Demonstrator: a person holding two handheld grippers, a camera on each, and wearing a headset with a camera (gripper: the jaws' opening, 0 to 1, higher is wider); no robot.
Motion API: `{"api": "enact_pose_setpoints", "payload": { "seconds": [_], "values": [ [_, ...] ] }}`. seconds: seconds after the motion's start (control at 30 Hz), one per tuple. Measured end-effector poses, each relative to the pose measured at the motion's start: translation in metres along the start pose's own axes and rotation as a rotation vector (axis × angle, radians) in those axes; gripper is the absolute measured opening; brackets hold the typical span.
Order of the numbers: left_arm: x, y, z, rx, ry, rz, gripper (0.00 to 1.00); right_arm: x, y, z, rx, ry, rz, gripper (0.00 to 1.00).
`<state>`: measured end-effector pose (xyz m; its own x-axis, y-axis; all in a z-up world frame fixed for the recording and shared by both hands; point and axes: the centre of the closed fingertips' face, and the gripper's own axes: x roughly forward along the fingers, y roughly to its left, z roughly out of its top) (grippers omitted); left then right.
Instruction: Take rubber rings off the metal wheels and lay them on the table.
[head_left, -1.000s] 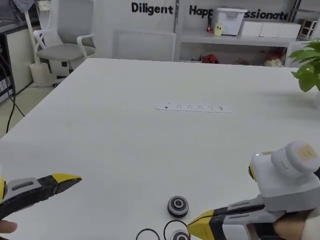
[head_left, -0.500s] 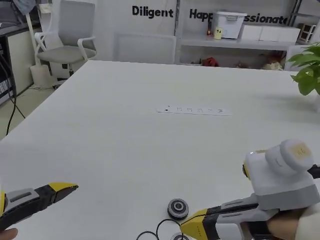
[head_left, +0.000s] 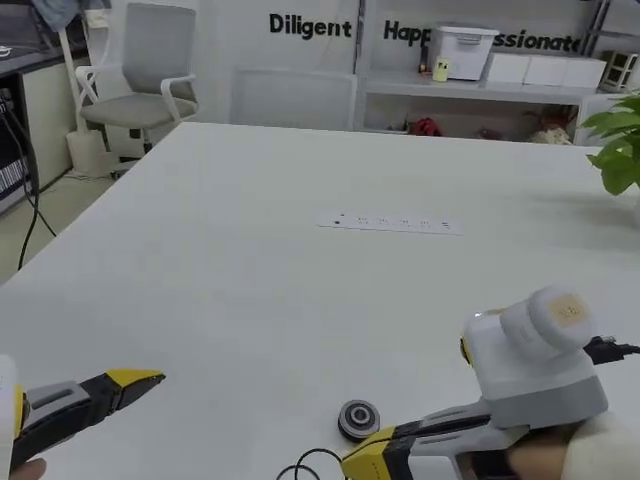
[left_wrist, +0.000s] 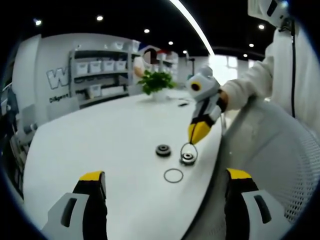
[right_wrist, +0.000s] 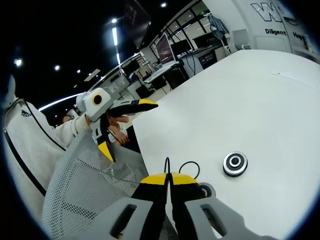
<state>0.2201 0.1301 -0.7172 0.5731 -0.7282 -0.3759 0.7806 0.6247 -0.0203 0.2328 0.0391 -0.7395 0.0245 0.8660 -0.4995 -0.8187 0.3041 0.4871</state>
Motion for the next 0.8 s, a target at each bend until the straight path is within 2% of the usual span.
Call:
{"api": "enact_pose_setpoints", "payload": {
  "seconds": [0.8],
  "values": [
    [0.000, -0.008, -0.008, -0.007, 0.022, -0.013, 0.97, 0.030, -0.004, -0.007, 0.015, 0.037, 0.013, 0.00]
  ]
}}
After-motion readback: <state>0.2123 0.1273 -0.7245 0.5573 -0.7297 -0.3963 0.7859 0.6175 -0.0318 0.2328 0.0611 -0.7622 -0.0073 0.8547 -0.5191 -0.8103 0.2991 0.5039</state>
